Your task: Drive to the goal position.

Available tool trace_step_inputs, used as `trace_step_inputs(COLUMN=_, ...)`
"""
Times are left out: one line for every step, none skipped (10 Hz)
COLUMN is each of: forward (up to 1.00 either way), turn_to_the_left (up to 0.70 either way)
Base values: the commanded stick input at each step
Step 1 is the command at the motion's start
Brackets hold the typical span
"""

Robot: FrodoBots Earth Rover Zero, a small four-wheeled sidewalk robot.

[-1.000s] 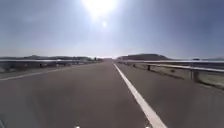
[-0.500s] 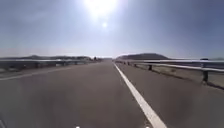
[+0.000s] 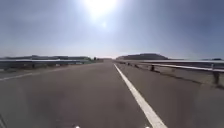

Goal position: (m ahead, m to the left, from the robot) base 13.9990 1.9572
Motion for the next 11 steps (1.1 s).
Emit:
trace_step_inputs(forward=0.85, turn_to_the_left=0.00)
trace_step_inputs(forward=0.85, turn_to_the_left=0.00)
trace_step_inputs(forward=0.85, turn_to_the_left=0.00)
trace_step_inputs(forward=0.85, turn_to_the_left=0.00)
trace_step_inputs(forward=0.85, turn_to_the_left=0.00)
trace_step_inputs(forward=0.85, turn_to_the_left=0.00)
trace_step_inputs(forward=0.85, turn_to_the_left=0.00)
trace_step_inputs(forward=0.85, turn_to_the_left=0.00)
trace_step_inputs(forward=0.85, turn_to_the_left=0.00)
trace_step_inputs(forward=0.85, turn_to_the_left=0.00)
trace_step_inputs(forward=0.85, turn_to_the_left=0.00)
